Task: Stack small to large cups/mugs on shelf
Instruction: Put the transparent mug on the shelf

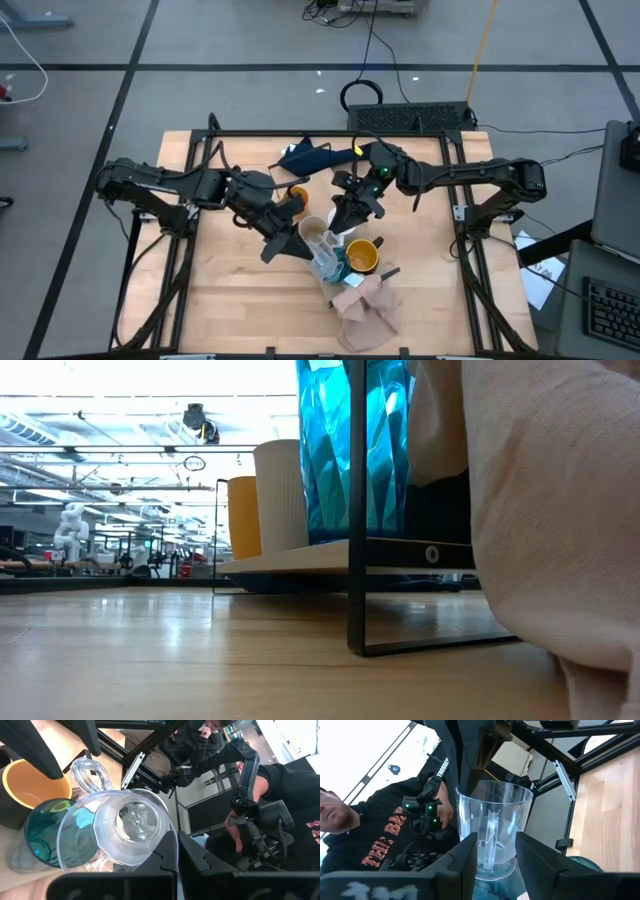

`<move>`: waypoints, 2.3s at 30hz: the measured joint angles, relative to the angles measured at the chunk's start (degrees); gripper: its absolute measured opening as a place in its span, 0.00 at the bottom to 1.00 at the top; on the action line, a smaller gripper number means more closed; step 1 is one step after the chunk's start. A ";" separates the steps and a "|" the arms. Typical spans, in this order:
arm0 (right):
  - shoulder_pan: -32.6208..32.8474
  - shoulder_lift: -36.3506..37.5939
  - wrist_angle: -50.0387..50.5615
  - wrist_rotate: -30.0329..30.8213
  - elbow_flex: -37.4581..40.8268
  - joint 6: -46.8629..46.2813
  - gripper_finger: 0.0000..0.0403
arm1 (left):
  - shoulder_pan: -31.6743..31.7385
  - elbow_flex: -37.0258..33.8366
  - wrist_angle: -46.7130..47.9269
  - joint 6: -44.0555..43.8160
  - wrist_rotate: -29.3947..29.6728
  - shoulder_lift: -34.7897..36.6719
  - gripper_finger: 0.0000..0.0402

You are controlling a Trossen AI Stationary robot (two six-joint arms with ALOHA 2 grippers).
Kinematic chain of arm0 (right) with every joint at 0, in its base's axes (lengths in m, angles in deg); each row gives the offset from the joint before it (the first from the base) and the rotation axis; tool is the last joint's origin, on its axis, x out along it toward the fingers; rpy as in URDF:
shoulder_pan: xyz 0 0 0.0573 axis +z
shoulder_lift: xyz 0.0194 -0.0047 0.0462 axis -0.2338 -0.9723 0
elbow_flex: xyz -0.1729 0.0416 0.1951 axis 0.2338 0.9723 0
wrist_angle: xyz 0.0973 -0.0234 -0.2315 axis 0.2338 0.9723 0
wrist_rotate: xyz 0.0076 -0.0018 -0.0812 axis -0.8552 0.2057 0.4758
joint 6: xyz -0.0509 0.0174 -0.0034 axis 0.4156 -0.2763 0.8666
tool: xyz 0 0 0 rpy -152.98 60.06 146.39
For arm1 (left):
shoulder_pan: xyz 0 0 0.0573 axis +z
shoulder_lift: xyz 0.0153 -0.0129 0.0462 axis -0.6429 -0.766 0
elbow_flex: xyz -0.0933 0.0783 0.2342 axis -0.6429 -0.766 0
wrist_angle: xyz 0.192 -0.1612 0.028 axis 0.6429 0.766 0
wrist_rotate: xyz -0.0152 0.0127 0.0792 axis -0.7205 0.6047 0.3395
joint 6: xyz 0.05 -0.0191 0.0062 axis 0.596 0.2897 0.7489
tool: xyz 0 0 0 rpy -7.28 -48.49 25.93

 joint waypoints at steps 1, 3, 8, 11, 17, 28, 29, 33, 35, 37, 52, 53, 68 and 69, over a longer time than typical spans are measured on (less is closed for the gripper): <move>0.00 0.00 0.03 0.00 0.00 -0.20 0.31 | 0.17 0.00 0.00 -0.02 -0.02 0.00 0.00; 0.00 0.00 0.02 0.02 0.00 -0.71 0.31 | 0.32 0.00 0.02 -0.04 -0.09 0.00 0.00; 0.47 0.00 0.00 0.02 0.00 -0.96 0.31 | 0.31 0.00 0.02 -0.33 -0.09 0.00 0.00; 1.18 0.00 -0.02 0.20 0.00 -0.94 0.31 | 0.32 0.00 0.04 -0.33 -0.02 0.00 0.00; 1.51 0.00 -0.04 1.29 0.00 -1.02 0.31 | 0.88 0.00 0.00 -0.42 0.00 0.00 0.00; 1.48 0.00 -0.41 1.55 0.00 -0.98 0.22 | 1.11 -0.02 -0.04 -0.57 -0.13 0.00 0.00; 1.42 0.00 -0.41 1.55 0.00 -0.94 0.20 | 1.11 -0.02 -0.04 -0.59 -0.14 0.00 0.00; 1.09 0.00 -0.41 1.53 0.00 -0.74 0.11 | 1.11 -0.02 -0.11 -0.57 -0.50 0.00 0.00; 0.92 0.00 -0.43 1.43 0.00 -0.79 0.07 | 1.11 -0.02 -0.14 -0.57 -0.56 0.00 0.00; 0.71 0.00 -0.44 1.31 0.00 -0.79 0.04 | 1.11 -0.02 -0.07 -0.55 -0.57 0.00 0.00; 0.39 0.00 -2.30 0.15 -0.02 1.87 0.03 | 1.45 -0.04 -4.44 -2.18 1.11 0.04 0.11; 0.23 0.00 -2.15 -0.28 -0.02 1.85 0.03 | 1.57 -0.04 -4.42 -2.54 1.22 0.04 0.12; -8.51 0.09 2.21 0.01 -0.07 15.65 0.03 | 5.79 -0.04 -11.12 -3.29 3.96 5.66 0.19; -9.35 0.08 3.59 0.33 -0.07 18.21 0.03 | 5.90 -0.02 -12.40 -2.46 5.12 6.24 0.20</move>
